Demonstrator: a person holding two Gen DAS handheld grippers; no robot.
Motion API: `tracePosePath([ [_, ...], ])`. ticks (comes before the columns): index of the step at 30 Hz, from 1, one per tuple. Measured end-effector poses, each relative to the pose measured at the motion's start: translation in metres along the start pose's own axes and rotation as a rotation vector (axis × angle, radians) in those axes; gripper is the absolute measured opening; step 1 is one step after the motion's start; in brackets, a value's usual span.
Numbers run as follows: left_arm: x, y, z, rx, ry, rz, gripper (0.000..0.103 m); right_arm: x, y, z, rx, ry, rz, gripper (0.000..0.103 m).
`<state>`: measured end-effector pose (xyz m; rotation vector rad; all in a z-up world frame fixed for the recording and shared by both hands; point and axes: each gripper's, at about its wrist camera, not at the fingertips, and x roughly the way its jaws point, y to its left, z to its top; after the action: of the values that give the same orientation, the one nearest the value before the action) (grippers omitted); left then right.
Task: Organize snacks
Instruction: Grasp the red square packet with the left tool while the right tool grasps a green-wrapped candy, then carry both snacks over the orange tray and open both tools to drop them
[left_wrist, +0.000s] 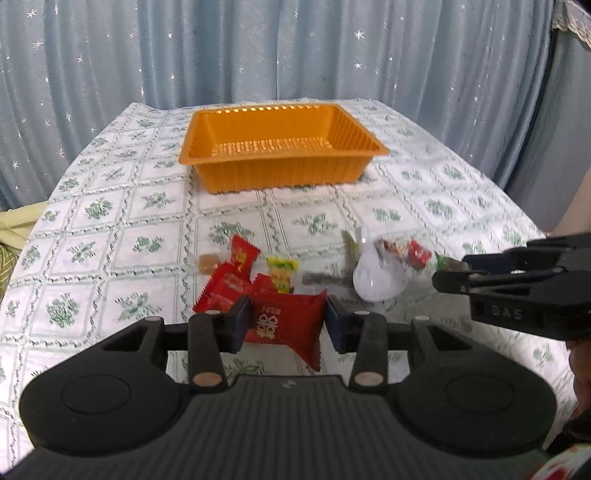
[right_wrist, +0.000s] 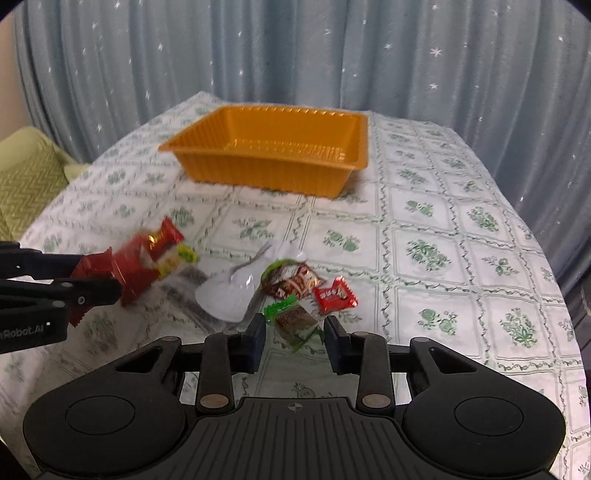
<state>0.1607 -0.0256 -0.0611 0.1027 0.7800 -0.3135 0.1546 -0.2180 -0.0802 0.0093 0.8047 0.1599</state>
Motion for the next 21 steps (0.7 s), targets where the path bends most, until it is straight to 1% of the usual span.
tracePosePath([
  [5,-0.002,0.003,0.025,-0.017,-0.013,-0.005,0.040,-0.013,-0.007,0.021,0.052,-0.025,0.009,0.035],
  [11,0.010,0.012,0.070,-0.016,-0.056,-0.004,0.040,-0.014,-0.012,0.067,0.056,-0.064,0.029,0.035],
  [16,0.035,0.025,0.118,-0.010,-0.100,0.009,0.040,0.005,-0.021,0.117,0.067,-0.095,0.048,0.035],
  [19,0.054,0.031,0.144,0.006,-0.126,0.022,0.040,0.028,-0.025,0.147,0.064,-0.106,0.049,0.035],
  [21,0.069,0.035,0.158,0.013,-0.130,0.027,0.040,0.045,-0.029,0.163,0.073,-0.106,0.059,0.035],
])
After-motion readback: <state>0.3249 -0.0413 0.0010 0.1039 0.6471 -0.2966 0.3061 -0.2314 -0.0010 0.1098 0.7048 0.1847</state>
